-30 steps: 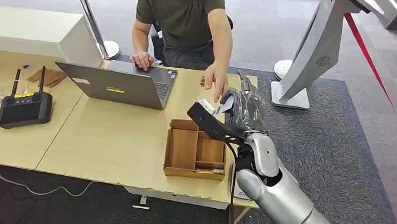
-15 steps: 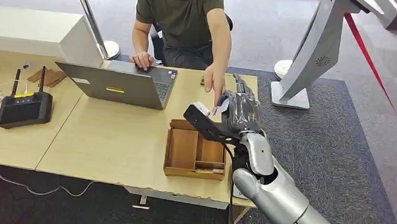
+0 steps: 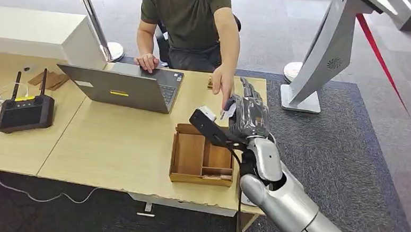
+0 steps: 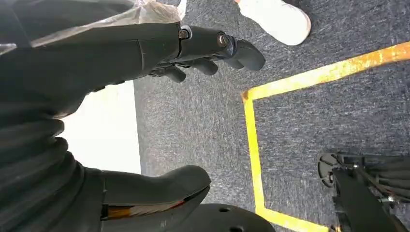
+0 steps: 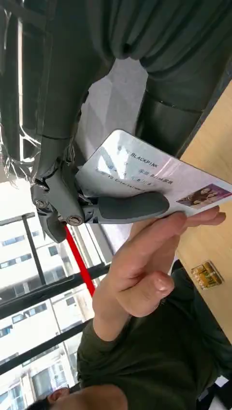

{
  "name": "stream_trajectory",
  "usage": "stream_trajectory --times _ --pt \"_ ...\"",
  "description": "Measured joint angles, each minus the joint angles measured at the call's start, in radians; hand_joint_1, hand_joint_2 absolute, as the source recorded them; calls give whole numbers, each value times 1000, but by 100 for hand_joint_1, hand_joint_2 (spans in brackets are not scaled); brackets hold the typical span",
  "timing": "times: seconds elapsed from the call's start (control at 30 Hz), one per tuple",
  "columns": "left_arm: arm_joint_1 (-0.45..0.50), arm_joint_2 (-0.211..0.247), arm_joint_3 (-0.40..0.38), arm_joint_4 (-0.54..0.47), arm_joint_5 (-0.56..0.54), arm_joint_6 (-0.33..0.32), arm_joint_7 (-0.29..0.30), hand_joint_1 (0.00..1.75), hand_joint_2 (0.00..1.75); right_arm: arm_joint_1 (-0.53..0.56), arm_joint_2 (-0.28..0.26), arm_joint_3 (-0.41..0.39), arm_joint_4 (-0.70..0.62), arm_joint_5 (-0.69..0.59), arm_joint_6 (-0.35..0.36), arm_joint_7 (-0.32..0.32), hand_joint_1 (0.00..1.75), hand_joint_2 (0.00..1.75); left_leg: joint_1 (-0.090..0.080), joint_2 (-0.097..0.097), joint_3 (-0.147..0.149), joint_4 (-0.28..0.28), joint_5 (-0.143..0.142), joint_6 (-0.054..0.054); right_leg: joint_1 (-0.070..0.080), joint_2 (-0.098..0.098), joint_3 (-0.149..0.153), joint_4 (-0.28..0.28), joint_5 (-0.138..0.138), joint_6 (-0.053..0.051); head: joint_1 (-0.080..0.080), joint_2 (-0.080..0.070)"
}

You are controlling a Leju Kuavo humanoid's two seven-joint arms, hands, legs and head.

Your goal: Pass the card to the sensor for recognition and then transmit it.

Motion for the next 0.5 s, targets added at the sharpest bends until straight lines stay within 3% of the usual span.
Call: stream_trajectory --times 0.5 --pt "0 0 0 0 0 0 0 0 175 -1 2 3 5 0 0 0 175 175 0 0 0 0 0 0 0 0 0 0 0 0 0 0"
